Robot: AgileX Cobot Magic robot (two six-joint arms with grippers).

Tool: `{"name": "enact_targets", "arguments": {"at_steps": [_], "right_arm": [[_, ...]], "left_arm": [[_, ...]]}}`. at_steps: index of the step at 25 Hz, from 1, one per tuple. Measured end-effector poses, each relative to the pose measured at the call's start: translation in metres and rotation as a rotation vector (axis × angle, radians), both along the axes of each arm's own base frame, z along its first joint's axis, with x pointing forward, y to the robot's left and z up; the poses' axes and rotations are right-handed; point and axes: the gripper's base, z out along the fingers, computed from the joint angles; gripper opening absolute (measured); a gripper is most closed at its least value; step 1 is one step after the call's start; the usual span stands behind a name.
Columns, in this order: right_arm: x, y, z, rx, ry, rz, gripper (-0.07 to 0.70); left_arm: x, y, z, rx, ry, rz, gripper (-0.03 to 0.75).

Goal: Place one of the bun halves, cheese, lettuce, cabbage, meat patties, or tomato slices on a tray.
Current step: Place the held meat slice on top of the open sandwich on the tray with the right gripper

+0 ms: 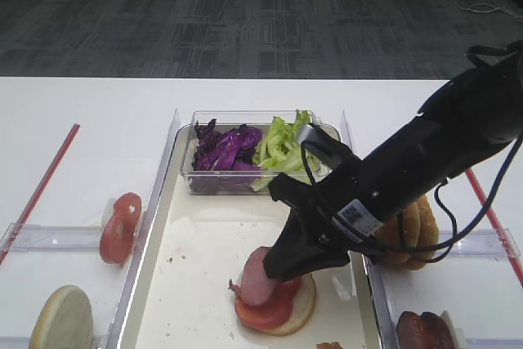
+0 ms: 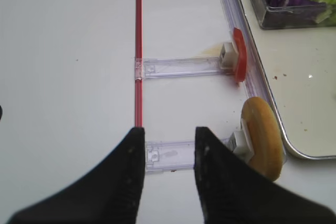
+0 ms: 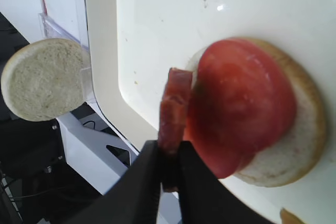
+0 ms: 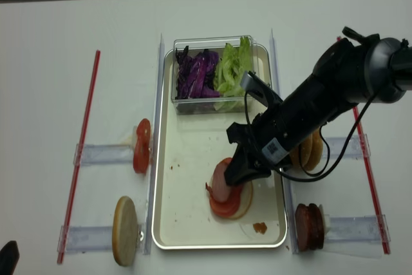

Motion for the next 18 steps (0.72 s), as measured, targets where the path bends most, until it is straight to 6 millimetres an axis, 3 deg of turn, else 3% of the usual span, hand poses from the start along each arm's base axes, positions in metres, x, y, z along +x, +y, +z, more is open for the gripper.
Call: {"name": "enact_targets", "arguments": {"at_steps": [11, 18], "right_arm": [[0.0009, -0.001, -0.0015, -0.027, 0.021, -0.029, 0.12], [0.0, -0.0022, -0.0026, -0.046, 0.031, -0.026, 0.25]], "left_arm": [[0.0, 0.0, 0.0, 0.0, 0.0, 0.0, 0.225], [0.0, 0.0, 0.0, 0.0, 0.0, 0.0, 0.225]]}}
